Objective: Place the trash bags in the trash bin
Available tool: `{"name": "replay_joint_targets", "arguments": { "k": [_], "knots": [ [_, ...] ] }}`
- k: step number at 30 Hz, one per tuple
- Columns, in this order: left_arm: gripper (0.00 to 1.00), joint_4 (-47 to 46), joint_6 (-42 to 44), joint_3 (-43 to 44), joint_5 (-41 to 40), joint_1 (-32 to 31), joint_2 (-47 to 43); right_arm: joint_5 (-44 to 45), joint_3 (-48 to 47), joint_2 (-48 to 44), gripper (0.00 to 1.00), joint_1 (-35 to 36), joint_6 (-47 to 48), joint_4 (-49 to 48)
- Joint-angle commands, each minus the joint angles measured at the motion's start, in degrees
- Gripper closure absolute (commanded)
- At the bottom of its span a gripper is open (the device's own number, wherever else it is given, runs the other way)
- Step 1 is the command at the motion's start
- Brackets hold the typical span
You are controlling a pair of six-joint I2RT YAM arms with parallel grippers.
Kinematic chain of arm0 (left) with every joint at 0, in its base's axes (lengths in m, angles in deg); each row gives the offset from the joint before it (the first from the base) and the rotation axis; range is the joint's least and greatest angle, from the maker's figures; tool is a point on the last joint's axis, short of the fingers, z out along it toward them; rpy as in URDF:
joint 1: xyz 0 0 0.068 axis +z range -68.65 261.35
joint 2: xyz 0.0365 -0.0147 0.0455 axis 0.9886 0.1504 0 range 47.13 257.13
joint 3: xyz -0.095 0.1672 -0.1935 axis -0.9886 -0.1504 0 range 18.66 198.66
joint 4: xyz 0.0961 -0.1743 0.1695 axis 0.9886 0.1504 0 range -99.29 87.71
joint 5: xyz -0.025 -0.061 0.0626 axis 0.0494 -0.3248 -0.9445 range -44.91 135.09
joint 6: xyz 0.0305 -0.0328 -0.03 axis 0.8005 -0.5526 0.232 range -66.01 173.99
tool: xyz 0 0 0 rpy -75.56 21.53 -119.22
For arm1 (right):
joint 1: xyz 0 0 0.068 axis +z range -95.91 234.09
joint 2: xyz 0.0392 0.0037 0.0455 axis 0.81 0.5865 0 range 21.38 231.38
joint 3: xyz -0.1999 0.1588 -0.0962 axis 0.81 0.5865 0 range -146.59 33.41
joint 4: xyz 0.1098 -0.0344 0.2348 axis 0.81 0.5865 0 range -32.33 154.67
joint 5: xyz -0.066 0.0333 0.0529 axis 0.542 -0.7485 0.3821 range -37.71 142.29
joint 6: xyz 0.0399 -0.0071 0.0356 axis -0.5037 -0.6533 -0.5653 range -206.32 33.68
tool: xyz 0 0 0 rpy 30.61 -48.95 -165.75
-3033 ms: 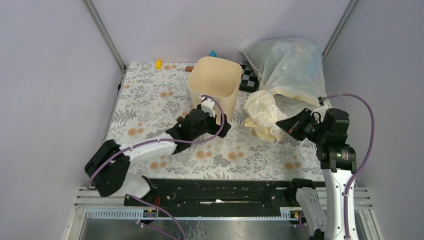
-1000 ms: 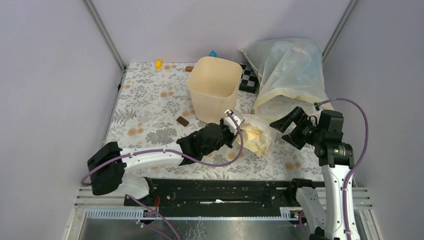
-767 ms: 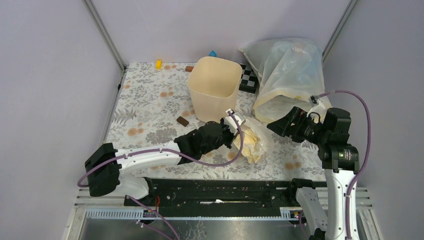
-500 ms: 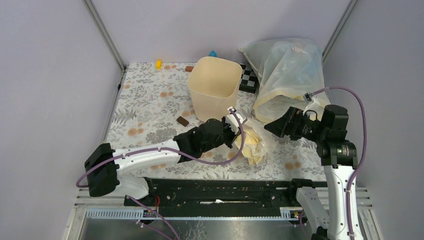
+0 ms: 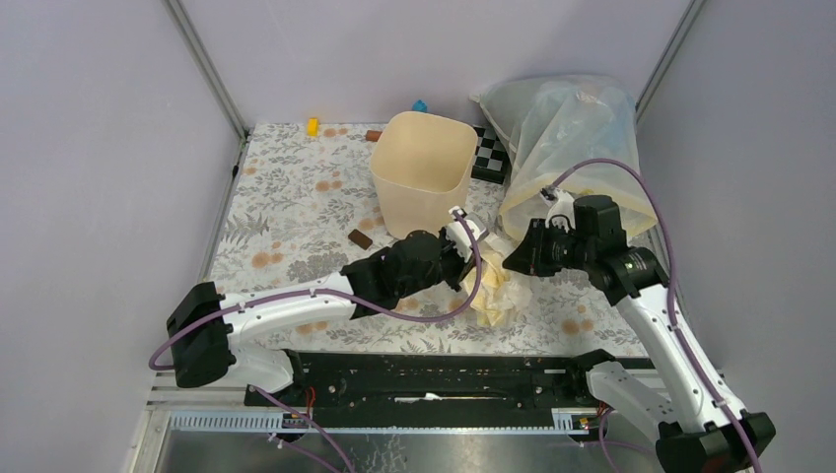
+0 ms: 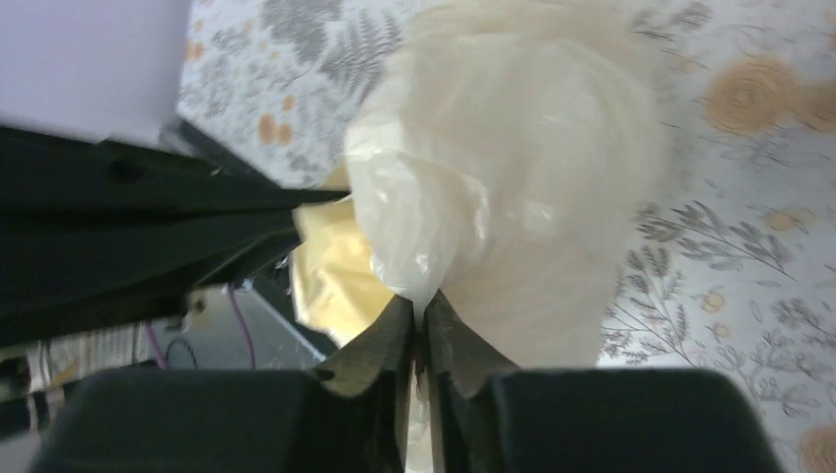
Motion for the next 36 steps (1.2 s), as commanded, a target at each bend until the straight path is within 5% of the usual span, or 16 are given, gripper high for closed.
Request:
{"name": "replay_joint_targets", "arguments": {
  "k": [1,8,20,26,31,33,36],
  "knots": [
    [1.0,1.2,-0.8,3.0,-1.8,0.0,-0.2,14.9,-2.6,2.5,0.93,0.7,-1.3,0.2],
    [1.0,13.7,-4.1,5.9,-15.0,1.7,-2.3,36.6,-4.7,1.0,1.0,0.7,-7.7,-0.1],
    [1.0,15.1,-7.1,0.8,-7.9,10.5,-10.5,53.6,-5.0,-1.5,1.0,0.7,-12.4,1.5],
    [1.0,13.9,-7.7,-0.5,-0.9,12.7,-12.5,46.1,-5.0,-2.6,0.9,0.7,-8.4,-2.3],
    [0.97,11.3,-7.2,-0.9,5.8,12.9,-11.0,40.7,-5.5,-1.2,0.95,0.7,-6.6,-2.4],
    [0.88,9.2,-6.6,-1.3,10.4,12.9,-10.5,39.0,-5.8,-0.9,0.97,0.7,-6.7,-2.5],
    [0.45,6.1,-3.0,-2.2,21.4,12.5,-10.6,36.9,-6.4,-0.9,0.98,0.7,-7.7,-2.5]
  ]
}}
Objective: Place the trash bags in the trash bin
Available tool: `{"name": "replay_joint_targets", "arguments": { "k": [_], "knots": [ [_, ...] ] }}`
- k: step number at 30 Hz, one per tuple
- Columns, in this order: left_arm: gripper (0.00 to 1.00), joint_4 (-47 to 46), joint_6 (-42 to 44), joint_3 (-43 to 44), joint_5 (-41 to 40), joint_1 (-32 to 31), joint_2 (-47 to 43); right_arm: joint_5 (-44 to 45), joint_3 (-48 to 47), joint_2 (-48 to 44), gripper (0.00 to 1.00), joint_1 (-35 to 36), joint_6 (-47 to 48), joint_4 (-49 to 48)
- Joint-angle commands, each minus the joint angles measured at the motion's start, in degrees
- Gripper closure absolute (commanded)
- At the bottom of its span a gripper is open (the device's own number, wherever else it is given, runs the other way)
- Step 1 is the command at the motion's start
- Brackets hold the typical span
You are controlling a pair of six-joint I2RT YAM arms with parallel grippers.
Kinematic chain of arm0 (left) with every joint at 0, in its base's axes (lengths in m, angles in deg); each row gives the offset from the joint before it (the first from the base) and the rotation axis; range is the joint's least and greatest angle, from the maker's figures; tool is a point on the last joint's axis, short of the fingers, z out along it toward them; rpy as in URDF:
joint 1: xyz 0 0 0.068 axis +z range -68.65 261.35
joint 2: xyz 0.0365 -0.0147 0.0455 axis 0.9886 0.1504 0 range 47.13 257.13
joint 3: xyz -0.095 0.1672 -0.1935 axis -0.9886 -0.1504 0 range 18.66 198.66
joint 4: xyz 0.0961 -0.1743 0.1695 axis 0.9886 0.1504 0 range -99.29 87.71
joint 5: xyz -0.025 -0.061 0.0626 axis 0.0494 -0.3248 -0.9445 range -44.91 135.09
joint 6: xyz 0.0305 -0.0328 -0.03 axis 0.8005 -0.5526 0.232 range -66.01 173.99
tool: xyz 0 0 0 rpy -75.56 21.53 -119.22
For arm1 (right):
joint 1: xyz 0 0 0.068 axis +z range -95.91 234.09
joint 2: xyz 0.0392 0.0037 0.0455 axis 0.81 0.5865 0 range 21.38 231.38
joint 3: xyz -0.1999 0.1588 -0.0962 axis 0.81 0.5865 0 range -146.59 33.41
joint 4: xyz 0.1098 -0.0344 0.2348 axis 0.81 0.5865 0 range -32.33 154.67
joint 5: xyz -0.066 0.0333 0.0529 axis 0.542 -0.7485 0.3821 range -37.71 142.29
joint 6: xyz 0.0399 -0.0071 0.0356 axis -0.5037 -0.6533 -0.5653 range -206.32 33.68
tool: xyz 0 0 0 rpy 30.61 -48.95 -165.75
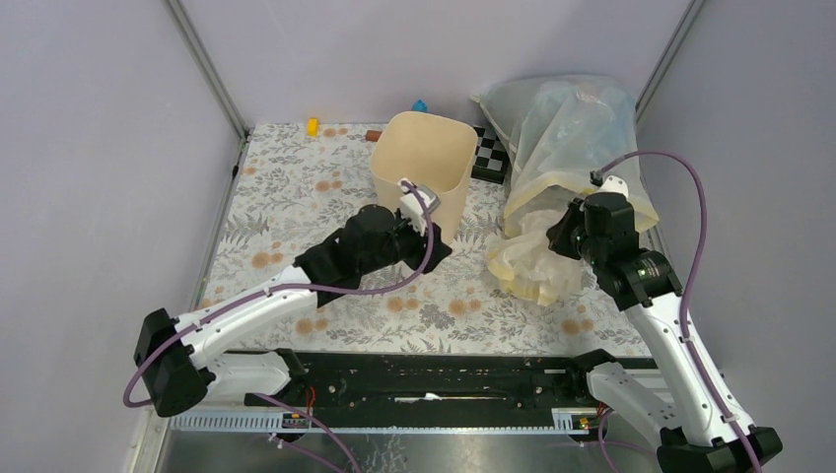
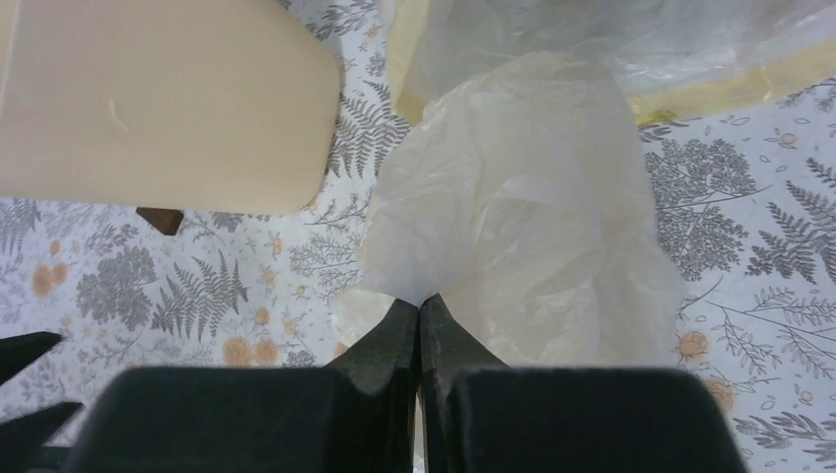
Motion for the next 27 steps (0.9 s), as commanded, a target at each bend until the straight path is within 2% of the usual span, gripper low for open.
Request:
{"name": "replay_joint_targets", "arguments": {
  "k": [1,5,10,12,16,21,24,27],
  "knots": [
    [0.39,-8.8,4.4,-1.9,16.5,-1.2,-0.1,-4.7,-3.4,0.1,1.0,0.0,0.0,-2.3],
    [0.29,-13.4,9.6,-4.4,8.4,-7.3,-1.0,-5.6,-4.6,1.2,1.0,0.0,-3.6,-1.3],
    [0.28,-11.9,0.8,-0.4,-0.2,-7.8,3.7,-8.1,-5.0,3.5,1.0,0.0,-8.2,-2.2],
    [0.28,-16.2,-5.9,-1.4,-3.2,-7.8,4.0,-8.2,-4.2,3.7,1.0,0.0,-10.2,-3.8],
    [0.26,-28.3,-14.2,-7.5,-2.0,-7.8,2.6,-8.0,-2.2,3.3,1.0,0.0,-14.6,-7.3],
    [0.24,-25.1,-15.7,-7.9,-6.7,-7.2,2.6,-11.1,-1.9,4.2,1.0,0.0,-16.4,-9.8],
    [0.35,-28.6,-19.2,-10.3,-1.5,-3.3,2.0,-10.5,-2.3,4.4,1.0,0.0,-16.9,-9.6],
    [0.31,-33.1,-22.7,-12.6,4.2,-1.5,1.9,-8.8,-2.1,3.6,1.0,0.0,-17.8,-9.5]
  ]
}}
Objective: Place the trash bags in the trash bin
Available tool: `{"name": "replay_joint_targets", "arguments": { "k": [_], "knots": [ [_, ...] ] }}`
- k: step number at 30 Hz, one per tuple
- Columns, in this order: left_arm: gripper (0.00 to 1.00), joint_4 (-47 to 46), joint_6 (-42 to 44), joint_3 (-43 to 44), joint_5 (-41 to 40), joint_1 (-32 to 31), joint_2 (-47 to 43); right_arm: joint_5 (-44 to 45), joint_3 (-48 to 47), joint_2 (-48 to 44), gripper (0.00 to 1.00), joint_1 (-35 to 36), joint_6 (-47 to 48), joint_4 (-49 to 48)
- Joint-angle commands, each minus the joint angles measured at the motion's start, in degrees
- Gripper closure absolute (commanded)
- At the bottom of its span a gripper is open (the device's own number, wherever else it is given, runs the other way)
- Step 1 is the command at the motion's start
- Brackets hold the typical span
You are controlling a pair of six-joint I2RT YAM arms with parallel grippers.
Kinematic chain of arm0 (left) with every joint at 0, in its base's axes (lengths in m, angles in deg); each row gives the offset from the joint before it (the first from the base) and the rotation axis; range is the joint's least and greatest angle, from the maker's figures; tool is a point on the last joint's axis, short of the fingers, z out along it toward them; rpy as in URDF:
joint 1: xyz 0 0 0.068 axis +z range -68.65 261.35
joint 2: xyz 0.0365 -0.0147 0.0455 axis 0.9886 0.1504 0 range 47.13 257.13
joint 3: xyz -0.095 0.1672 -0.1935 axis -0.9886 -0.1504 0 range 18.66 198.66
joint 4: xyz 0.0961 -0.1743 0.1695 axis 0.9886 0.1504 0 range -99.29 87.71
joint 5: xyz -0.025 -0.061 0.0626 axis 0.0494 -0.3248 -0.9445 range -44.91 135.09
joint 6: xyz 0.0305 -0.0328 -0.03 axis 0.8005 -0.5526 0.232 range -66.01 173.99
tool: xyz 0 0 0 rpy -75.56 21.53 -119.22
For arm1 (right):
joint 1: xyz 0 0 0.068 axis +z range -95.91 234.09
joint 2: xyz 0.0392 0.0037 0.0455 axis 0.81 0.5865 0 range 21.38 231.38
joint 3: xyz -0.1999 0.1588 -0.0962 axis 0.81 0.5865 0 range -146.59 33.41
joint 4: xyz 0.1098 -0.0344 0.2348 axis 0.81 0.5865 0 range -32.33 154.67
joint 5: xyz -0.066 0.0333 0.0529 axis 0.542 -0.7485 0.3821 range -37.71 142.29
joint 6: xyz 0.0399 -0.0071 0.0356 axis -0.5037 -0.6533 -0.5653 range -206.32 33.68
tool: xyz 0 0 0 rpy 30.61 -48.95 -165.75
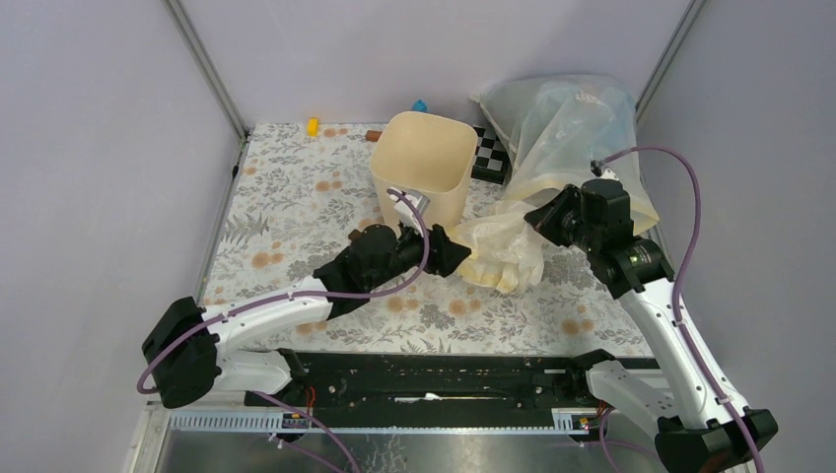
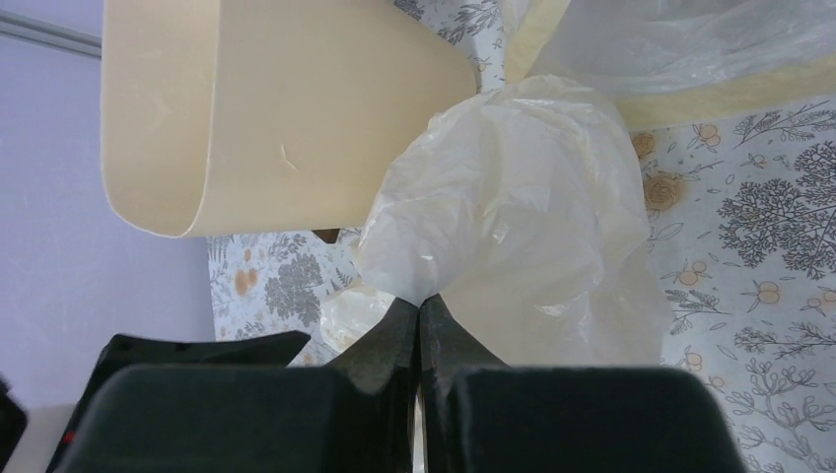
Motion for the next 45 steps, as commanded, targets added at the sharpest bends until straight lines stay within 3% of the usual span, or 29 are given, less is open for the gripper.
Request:
{"name": "replay_joint_targets", "arguments": {
  "k": [1,5,17,25,32,38,42,45],
  "knots": [
    [0.27,-8.2,-6.3,-2.0,6.0,2.4,-1.2,1.0,-0.2,-1.0,1.0,0.0,-2.5,-2.6],
    [0.17,-8.7,-9.1,-2.0,5.9,2.4,0.0,1.1,0.0,-1.4,1.0,0.0,-3.4,-3.0],
    [0.18,-17.3,-17.0,-3.6,5.6,2.6,6.5,-2.9,2.4,-1.8,1.0,0.0,-4.8,-5.5],
    [0.17,-21.1,-21.9,-6.1,7.0,6.4,10.4,-2.8,4.1,-2.3,1.0,0.0,-3.8,-5.7],
    [0.08,-27.2,-27.0,-13.0,-2.4,6.6,8.9,1.1,4.4,-1.6,1.0,0.0,-3.3,-5.7],
    [0.08,-32.3,-30.7,-11.8,4.4,6.4,11.9,0.3,4.4,-0.7,1.0,0.0,-3.5,-5.9],
    [0.1,-35.4,-31.9,-12.2,4.2,5.7,13.1,-1.1,4.7,-1.2,1.0,0.0,-3.9,-6.4],
    [0.2,-38.7,-32.6,-12.6,5.2,5.7,14.3,-2.9,5.5,-1.9,1.0,0.0,-4.0,-7.3]
  ]
}}
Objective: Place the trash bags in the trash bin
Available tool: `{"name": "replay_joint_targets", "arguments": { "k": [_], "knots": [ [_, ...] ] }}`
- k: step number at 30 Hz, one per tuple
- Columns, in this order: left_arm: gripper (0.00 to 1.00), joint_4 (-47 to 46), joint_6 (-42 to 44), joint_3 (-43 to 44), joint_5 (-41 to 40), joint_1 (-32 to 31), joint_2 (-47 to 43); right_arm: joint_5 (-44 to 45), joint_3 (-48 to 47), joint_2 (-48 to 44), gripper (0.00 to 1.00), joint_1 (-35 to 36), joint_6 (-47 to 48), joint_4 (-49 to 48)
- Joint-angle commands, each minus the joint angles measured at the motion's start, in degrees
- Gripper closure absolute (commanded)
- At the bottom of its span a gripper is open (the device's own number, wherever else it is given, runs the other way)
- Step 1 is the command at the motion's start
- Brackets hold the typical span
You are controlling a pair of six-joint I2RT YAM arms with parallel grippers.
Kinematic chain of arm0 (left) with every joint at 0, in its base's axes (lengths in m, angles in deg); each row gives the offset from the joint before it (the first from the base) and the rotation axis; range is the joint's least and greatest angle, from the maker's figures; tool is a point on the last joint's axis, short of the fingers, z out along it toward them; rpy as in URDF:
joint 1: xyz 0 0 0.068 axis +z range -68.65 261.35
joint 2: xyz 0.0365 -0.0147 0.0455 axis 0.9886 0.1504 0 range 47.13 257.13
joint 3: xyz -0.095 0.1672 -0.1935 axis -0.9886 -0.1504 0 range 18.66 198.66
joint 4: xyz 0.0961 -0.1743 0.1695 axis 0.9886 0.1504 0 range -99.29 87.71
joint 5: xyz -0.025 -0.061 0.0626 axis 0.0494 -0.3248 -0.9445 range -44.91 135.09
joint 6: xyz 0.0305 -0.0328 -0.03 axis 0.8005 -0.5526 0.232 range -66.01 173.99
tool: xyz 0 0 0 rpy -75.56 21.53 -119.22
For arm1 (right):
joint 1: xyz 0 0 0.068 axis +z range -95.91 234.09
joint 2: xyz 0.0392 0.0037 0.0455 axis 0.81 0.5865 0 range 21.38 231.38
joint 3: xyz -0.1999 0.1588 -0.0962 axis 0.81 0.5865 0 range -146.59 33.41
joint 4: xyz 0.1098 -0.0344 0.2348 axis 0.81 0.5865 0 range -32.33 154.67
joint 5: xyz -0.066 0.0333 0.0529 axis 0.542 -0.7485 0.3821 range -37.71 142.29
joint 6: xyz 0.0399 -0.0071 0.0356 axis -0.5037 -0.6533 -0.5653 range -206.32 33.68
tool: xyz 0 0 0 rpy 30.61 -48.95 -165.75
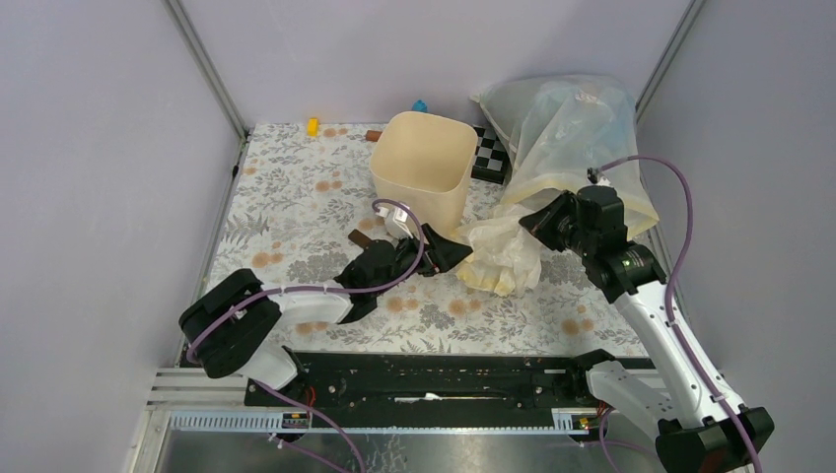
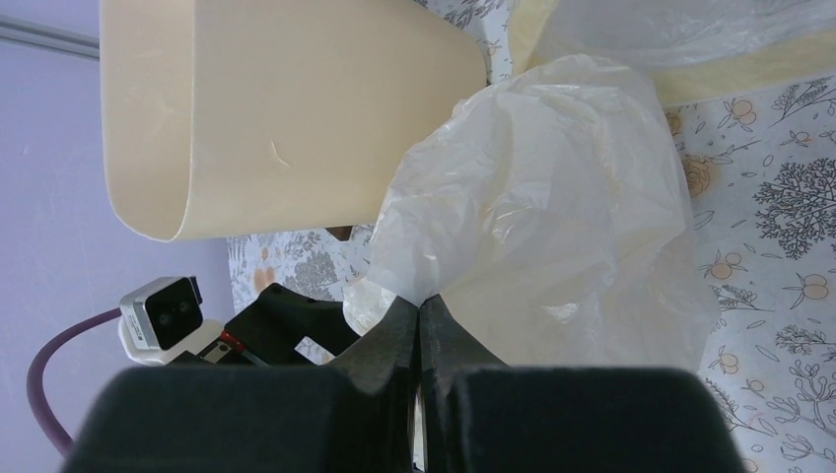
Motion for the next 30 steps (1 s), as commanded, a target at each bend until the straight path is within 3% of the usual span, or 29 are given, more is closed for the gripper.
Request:
{"name": "replay_joint_targets", "arguments": {
  "k": [1,5,7,9,11,13,14,18,23,30],
  "knots": [
    [0.24,-10.4,-2.1,0.4,2.4,-0.3,1.6,-2.6,0.9,-1.3,1.0,0.0,0.1,-3.2],
    [0.39,-15.2,-2.2,0.9,5.5,0.0,3.9,-5.4,1.7,-1.8,1.0,0.0,1.4,-3.7],
    [0.52,-17.4,-2.7,0.1,6.7,1.2,4.5,-6.6,2.2,-2.1,1.0,0.0,2.6,-3.8],
    [0.72,-20.4,-3.0,-1.8,6.7,2.5,4.0,-7.3,2.7,-2.3,0.95,0.0,5.0,-3.8],
    [1.0,-20.9,-2.5,-2.8,7.2,3.7,2.7,-7.8,2.7,-2.3,0.76,0.0,8.2,-3.5],
    [1.0,-18.2,-1.1,-2.5,8.1,4.4,1.1,-9.2,0.4,-1.1,0.53,0.0,14.4,-0.8],
    [1.0,-16.6,-0.3,-2.1,8.2,4.5,0.3,-10.0,-1.0,-0.2,0.47,0.0,17.4,0.9],
    [1.0,-10.6,-0.3,-0.9,7.4,4.5,-2.6,-9.3,-6.6,1.0,0.46,0.1,26.7,7.0],
    [1.0,-10.1,-3.9,-0.7,8.6,4.6,-4.2,-14.9,-10.2,-1.4,0.41,0.3,30.9,4.1],
    [1.0,-4.9,-8.8,-0.2,7.5,4.9,-8.5,-20.8,-14.8,2.4,0.44,4.7,34.0,2.2]
  ]
}}
